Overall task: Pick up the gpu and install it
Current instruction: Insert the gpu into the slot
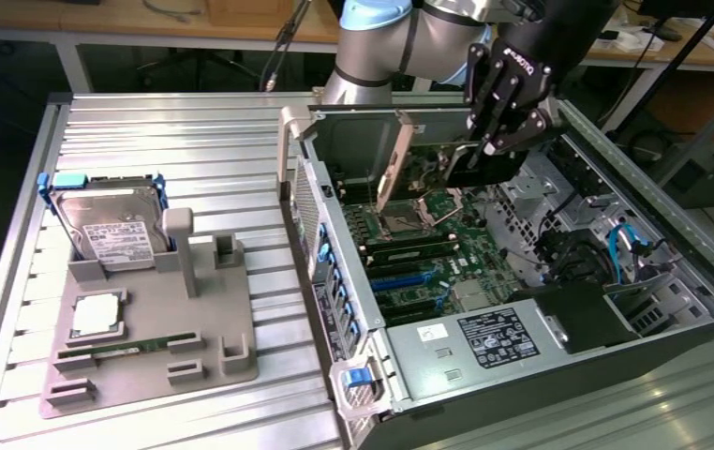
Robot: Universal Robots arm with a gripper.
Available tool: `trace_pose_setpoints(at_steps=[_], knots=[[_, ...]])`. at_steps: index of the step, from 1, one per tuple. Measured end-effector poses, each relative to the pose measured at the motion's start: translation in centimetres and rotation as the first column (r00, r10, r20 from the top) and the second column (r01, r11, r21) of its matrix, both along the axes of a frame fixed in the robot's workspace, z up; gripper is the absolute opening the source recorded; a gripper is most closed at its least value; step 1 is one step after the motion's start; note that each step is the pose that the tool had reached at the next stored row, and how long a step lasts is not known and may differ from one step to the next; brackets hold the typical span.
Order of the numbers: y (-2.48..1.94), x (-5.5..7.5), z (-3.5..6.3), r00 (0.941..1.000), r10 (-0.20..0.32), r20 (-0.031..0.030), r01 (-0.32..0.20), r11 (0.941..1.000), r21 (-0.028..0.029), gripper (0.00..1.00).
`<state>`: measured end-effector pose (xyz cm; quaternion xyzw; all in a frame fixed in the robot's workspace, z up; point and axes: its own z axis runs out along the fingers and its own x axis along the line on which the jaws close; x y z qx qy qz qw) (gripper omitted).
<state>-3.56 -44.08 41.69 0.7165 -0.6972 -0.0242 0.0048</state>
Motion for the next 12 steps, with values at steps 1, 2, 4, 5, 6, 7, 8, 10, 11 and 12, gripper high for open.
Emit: trace_pose_setpoints(at_steps=[1,2,4,5,6,7,8,10,11,12], knots=[[0.0,0.0,-0.02,1.0,0.0,0.0,0.0,1.0,0.0,0.27],[0.0,0.0,-0.04,1.0,0.0,0.0,0.0,1.0,0.0,0.27],[0.0,0.0,-0.09,1.0,0.0,0.0,0.0,1.0,0.0,0.27],[0.0,0.0,-0.11,1.0,0.0,0.0,0.0,1.0,0.0,0.27],[0.0,0.0,-0.13,1.0,0.0,0.0,0.0,1.0,0.0,0.27],[0.0,0.0,-0.15,1.0,0.0,0.0,0.0,1.0,0.0,0.27],[0.0,0.0,-0.17,1.0,0.0,0.0,0.0,1.0,-0.0001,0.27],[0.0,0.0,-0.21,1.0,0.0,0.0,0.0,1.0,0.0,0.27],[0.0,0.0,-0.24,1.0,0.0,0.0,0.0,1.0,0.0,0.27],[0.0,0.0,-0.26,1.0,0.0,0.0001,0.0,1.0,0.0001,0.27]])
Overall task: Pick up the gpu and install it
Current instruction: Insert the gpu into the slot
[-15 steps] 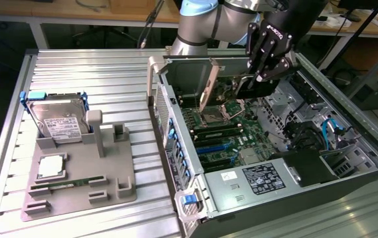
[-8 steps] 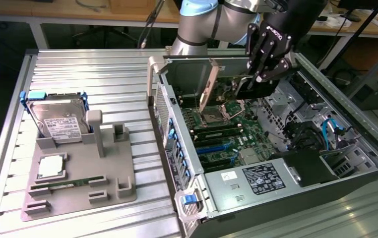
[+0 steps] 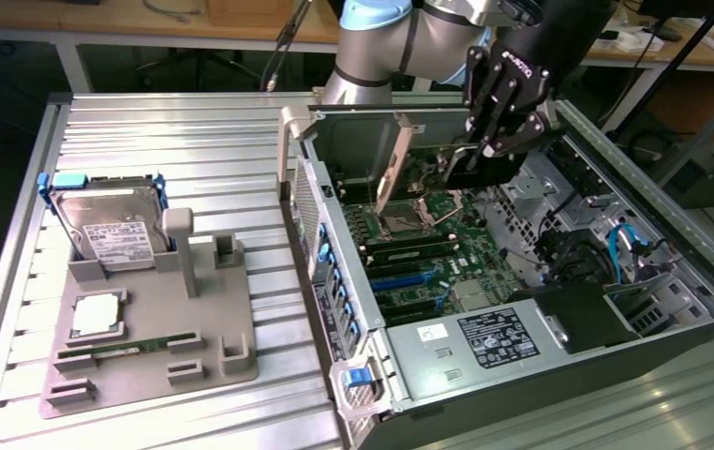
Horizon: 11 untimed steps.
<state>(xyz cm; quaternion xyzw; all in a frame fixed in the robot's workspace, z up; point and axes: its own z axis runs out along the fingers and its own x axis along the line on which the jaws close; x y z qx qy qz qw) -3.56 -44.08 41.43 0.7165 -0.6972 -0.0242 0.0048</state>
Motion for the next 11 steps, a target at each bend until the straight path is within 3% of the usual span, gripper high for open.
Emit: trace_pose_setpoints(at_steps=[11], knots=[[0.0,0.0,-0.22,1.0,0.0,-0.0001,0.0,1.0,-0.0001,0.27]])
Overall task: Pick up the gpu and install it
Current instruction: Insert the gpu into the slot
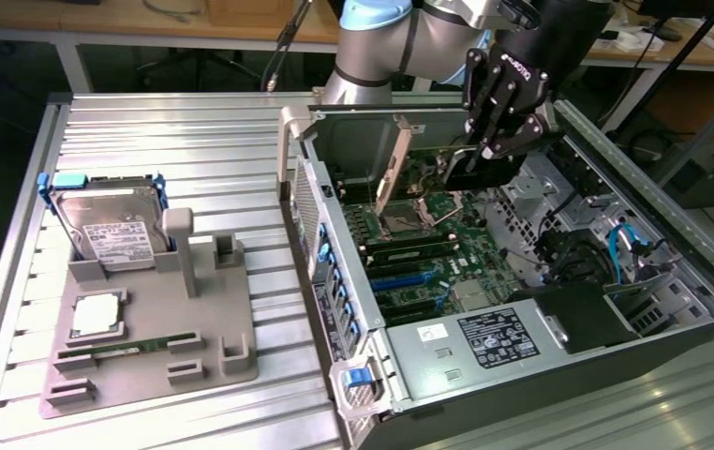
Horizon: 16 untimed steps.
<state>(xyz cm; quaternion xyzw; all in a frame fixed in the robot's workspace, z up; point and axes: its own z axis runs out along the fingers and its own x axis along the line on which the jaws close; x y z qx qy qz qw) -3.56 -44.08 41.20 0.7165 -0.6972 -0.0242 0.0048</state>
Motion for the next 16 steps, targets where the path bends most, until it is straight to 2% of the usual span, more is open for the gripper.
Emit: trace_pose_setpoints(at_steps=[9,16], knots=[[0.0,0.0,-0.01,1.0,0.0,0.0,0.0,1.0,0.0,0.27],[0.0,0.0,-1.16,1.0,-0.001,0.0,0.001,1.0,0.0,0.27]])
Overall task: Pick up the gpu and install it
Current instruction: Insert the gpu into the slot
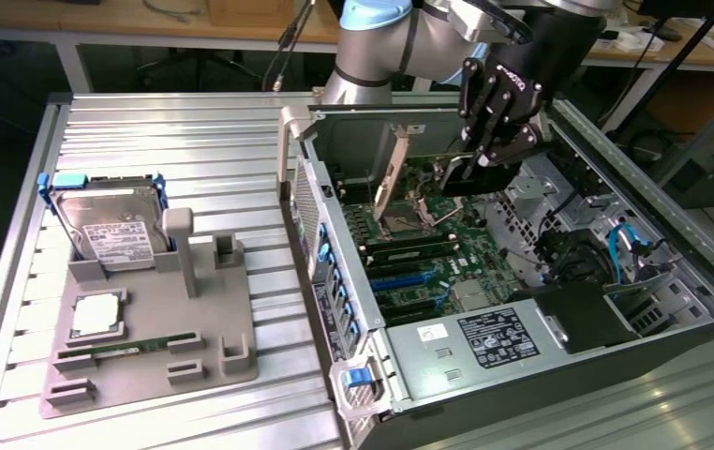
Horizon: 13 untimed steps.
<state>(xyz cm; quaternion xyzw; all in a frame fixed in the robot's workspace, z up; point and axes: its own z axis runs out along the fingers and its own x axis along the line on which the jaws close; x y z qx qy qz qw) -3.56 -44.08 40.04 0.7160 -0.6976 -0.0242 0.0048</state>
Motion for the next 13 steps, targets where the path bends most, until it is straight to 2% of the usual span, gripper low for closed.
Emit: trace_pose_setpoints(at_steps=[9,13], knots=[[-0.2,0.0,-1.7,0.9995,-0.03,0.0,0.03,0.9995,0.0,0.27],[-0.32,0.0,-2.96,0.9985,-0.054,0.0,0.054,0.9985,0.0,0.27]])
